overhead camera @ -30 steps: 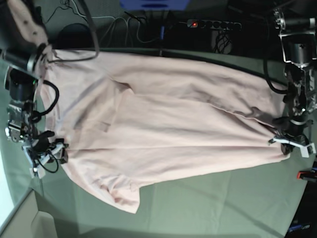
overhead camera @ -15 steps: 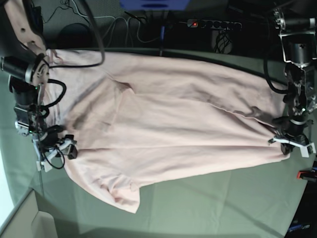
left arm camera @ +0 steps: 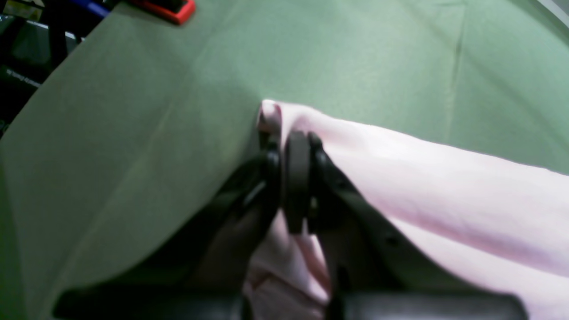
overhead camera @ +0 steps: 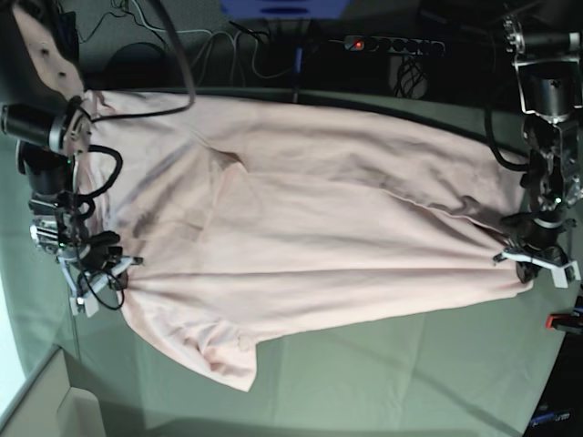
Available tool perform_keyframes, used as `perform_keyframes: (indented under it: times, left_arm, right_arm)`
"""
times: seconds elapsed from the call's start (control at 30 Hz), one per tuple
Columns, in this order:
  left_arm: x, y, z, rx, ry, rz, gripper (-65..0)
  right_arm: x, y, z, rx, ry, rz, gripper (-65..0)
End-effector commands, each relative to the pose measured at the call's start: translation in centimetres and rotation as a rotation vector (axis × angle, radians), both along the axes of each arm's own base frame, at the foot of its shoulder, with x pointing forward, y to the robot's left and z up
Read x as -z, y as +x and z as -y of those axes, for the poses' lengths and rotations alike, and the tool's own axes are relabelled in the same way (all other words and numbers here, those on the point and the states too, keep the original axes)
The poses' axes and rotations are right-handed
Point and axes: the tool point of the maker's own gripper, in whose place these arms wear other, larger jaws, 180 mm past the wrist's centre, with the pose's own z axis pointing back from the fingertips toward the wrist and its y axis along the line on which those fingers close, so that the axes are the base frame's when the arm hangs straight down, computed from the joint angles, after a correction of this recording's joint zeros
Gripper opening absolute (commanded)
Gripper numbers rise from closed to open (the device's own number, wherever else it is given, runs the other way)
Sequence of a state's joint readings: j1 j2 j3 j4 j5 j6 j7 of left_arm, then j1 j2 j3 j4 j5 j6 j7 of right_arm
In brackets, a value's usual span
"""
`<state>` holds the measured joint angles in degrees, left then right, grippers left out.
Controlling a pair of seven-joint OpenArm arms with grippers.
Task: Layout the t-shirt on the table in an organized manner, then fold the t-shirt properly
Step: 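Lift the grasped fabric with both grippers and fold it toward the folded edge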
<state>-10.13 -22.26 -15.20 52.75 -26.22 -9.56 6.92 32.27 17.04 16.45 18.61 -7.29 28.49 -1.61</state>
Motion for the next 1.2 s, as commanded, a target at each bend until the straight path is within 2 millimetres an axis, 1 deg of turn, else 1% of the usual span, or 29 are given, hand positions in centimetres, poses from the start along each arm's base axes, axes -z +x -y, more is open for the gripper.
perform_keyframes:
  times: [0.0, 0.07, 0.17, 0.23, 0.3, 0.37, 0.47, 0.5, 0.53, 0.57, 0.6, 0.7, 0.77, 0.83, 0.93, 0.97, 1.03, 1.13, 1.17]
  left_arm:
    - [-2.6, 1.2, -1.0, -0.007, 0.023, 0.076, -64.9]
    - [-2.7, 1.1, -1.0, -0.008, 0.022, 0.077, -64.9]
    - [-2.6, 1.1, -1.0, -0.007, 0.022, 0.076, -64.9]
    - [-2.6, 1.1, -1.0, -0.007, 0.022, 0.076, -64.9]
    - [-2.6, 1.1, -1.0, -0.007, 0.022, 0.076, -64.9]
    - [-2.6, 1.1, -1.0, -0.007, 0.021, 0.076, -64.9]
    - [-2.5, 1.0, -1.0, -0.007, 0.021, 0.073, -64.9]
    - [-2.2, 0.6, -1.0, -0.008, 0.021, 0.066, -64.9]
    - [-2.2, 0.5, -1.0, -0.005, 0.024, 0.068, -64.9]
    - [-2.9, 0.7, -0.8, 0.003, 0.029, 0.084, -64.9]
    - [-3.0, 0.6, -0.6, 0.010, 0.033, 0.087, -64.9]
    - [-3.5, 0.0, 0.0, 0.029, 0.048, 0.101, -64.9]
    - [-3.7, -0.5, 0.4, 0.042, 0.057, 0.106, -64.9]
    - [-3.5, -1.3, 0.6, 0.051, 0.064, 0.100, -64.9]
    - [-2.5, -2.3, 0.7, 0.056, 0.063, 0.076, -64.9]
    - [-2.5, -2.4, 0.8, 0.058, 0.063, 0.076, -64.9]
    - [-1.7, -3.3, 0.7, 0.058, 0.062, 0.052, -64.9]
    - [-1.2, -4.3, -0.3, 0.026, 0.058, 0.040, -64.9]
    - [-1.1, -4.4, -0.3, 0.014, 0.048, 0.044, -64.9]
  right_arm:
    - [-1.6, 0.7, 1.9, 0.025, -0.001, 0.046, -65.0]
    - [-2.4, 0.7, 2.0, 0.017, 0.028, 0.084, -65.0]
    - [-3.0, -0.6, 2.5, 0.002, 0.008, 0.127, -65.0]
    - [-3.6, -1.1, 2.0, -0.019, -0.020, 0.160, -65.0]
    - [-4.3, -2.1, 2.1, -0.038, -0.065, 0.192, -65.0]
    - [-5.1, -2.5, 0.9, -0.057, -0.079, 0.229, -65.0]
    - [-6.3, -3.2, 0.4, -0.082, -0.123, 0.254, -65.0]
    - [-6.7, -3.4, 0.1, -0.090, -0.138, 0.253, -65.0]
    - [-7.0, -3.7, -0.4, -0.108, -0.144, 0.250, -65.0]
    - [-7.5, -4.0, -1.3, -0.148, -0.143, 0.250, -65.0]
    - [-7.8, -4.4, -2.0, -0.179, -0.141, 0.248, -65.0]
    - [-8.7, -5.6, -1.6, -0.152, -0.170, 0.233, -65.0]
    - [-9.3, -6.2, -1.7, -0.147, -0.198, 0.214, -65.0]
    - [-9.5, -7.3, -1.7, -0.154, -0.230, 0.185, -65.0]
    - [-9.4, -8.7, -1.4, -0.161, -0.265, 0.148, -65.0]
    - [-9.2, -9.2, -1.4, -0.163, -0.268, 0.138, -65.0]
    - [-8.3, -10.3, -1.4, -0.168, -0.267, 0.112, -65.0]
    - [-7.1, -11.7, -1.2, -0.173, -0.268, 0.072, -65.0]
    - [-6.8, -12.0, -1.2, -0.174, -0.267, 0.064, -65.0]
